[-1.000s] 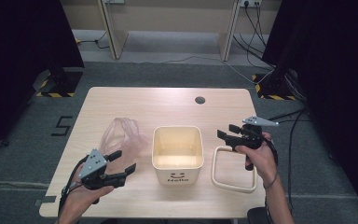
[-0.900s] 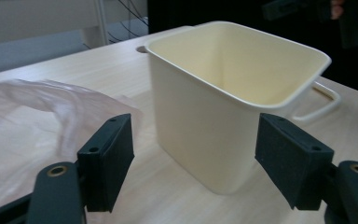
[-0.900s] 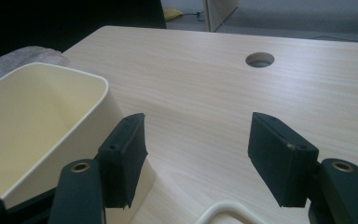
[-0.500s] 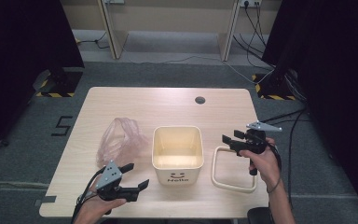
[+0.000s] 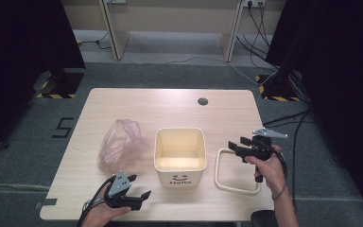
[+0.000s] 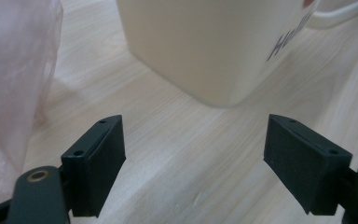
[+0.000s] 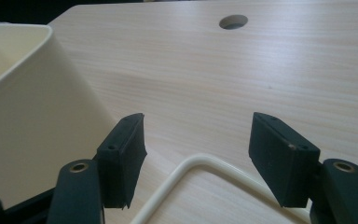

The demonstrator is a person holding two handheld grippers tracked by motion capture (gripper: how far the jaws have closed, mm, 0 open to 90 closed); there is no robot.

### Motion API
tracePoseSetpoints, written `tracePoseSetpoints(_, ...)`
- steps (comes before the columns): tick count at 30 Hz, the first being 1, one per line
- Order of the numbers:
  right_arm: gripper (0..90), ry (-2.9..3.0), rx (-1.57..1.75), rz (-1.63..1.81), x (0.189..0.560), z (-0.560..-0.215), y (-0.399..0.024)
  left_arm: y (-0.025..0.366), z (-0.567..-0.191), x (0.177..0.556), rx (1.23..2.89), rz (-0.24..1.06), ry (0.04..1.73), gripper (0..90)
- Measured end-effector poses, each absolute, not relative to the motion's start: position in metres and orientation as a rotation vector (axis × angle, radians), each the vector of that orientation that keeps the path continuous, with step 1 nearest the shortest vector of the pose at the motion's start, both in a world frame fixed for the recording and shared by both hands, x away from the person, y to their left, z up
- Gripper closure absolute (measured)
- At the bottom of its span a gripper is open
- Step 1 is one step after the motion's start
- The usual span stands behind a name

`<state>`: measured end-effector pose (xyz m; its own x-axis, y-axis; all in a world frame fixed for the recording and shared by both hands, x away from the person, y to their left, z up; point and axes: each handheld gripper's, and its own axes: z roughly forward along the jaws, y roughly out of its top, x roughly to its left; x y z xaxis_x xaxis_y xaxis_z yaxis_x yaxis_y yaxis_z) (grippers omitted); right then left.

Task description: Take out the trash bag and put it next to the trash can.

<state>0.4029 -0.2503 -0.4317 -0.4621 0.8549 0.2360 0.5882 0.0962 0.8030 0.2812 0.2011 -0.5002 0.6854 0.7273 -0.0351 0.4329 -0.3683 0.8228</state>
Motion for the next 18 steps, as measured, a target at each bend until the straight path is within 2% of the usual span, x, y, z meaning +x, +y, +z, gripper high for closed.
tracePoseSetpoints(18, 36.0, 2.066, 1.522, 1.154, 0.401, -0.46, -0.272, 0.21, -0.52, 0.288, 2.072, 0.406, 0.998, 19.1)
